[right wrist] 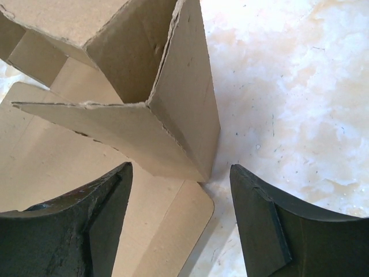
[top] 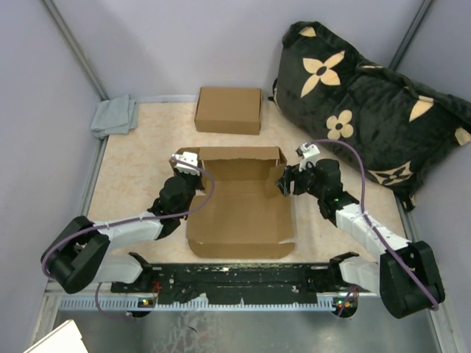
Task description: Fold the paper box
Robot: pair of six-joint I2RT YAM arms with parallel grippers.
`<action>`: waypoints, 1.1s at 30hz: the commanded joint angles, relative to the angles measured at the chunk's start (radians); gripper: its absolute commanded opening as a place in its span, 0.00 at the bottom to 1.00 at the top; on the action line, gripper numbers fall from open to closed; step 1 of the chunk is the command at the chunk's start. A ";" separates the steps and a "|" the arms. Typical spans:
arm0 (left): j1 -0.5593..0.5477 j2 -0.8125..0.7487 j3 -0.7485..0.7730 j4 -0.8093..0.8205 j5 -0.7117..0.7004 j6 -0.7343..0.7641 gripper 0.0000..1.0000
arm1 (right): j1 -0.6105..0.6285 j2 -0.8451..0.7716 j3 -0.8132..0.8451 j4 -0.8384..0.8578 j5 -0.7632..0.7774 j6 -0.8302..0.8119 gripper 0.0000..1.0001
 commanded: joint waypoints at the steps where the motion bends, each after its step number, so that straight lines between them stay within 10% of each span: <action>1: -0.017 0.044 -0.021 0.024 -0.016 -0.010 0.00 | 0.004 -0.022 0.061 0.009 0.011 -0.014 0.69; 20: -0.042 0.093 -0.084 0.145 0.002 0.008 0.00 | 0.060 0.082 0.045 0.209 -0.009 -0.010 0.62; 33: -0.055 0.004 -0.053 0.034 0.000 0.002 0.00 | 0.205 0.145 0.018 0.295 0.463 0.019 0.61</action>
